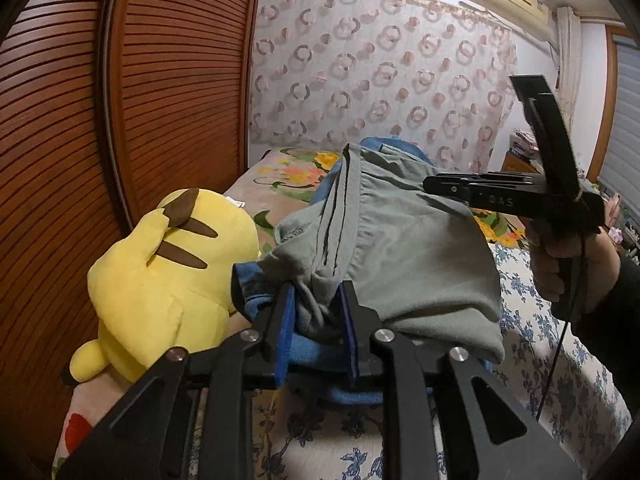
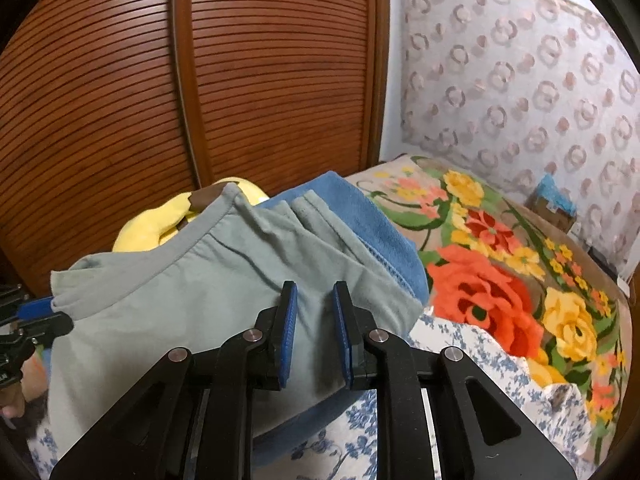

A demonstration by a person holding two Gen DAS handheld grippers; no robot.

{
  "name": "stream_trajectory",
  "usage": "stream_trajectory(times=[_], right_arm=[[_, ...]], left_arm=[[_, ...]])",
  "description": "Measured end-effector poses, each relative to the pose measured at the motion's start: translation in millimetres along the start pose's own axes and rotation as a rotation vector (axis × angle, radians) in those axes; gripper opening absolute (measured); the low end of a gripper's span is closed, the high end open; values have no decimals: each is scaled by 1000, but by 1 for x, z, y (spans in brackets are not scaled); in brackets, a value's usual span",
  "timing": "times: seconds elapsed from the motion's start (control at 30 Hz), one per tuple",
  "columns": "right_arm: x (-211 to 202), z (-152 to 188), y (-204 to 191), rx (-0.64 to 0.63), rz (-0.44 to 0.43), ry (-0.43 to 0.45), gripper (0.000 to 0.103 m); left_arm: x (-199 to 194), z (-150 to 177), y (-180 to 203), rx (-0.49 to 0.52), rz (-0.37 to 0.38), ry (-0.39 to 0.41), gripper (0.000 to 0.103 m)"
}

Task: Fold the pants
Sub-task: 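Carry the pants over and lower them onto the folded blue jeans, then open the left gripper and release the pants on the jeans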

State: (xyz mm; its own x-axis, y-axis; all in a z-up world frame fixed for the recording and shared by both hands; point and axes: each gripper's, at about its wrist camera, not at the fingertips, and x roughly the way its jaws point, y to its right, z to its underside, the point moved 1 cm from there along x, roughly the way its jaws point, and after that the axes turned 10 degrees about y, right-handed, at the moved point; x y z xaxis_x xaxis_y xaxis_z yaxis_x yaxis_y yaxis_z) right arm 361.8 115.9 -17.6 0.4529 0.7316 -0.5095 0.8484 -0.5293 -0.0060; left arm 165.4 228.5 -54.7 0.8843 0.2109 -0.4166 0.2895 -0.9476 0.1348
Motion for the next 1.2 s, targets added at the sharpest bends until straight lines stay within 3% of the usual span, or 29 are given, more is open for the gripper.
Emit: stream_trajectory(times=[0.13,0.23,0.3,0.8,1.2], right_arm=[[-11,0,-11,5,3,10,27],[-16,3,-18,4,-1,18,41],[-18,5,-22,4,6,16,47],[-41,18,-41,39,9,31,86],[-87,26,-69,29,24,83,87]], left_arm=[[-7,0,-1,7,-7,-5,35],[-12,0,-3,10,-14,-6,47],[-13,0,-3,11,-10,-10,59],[-38,2,-7,17,-43,7,62],[-58,8,6,58,-11,9,62]])
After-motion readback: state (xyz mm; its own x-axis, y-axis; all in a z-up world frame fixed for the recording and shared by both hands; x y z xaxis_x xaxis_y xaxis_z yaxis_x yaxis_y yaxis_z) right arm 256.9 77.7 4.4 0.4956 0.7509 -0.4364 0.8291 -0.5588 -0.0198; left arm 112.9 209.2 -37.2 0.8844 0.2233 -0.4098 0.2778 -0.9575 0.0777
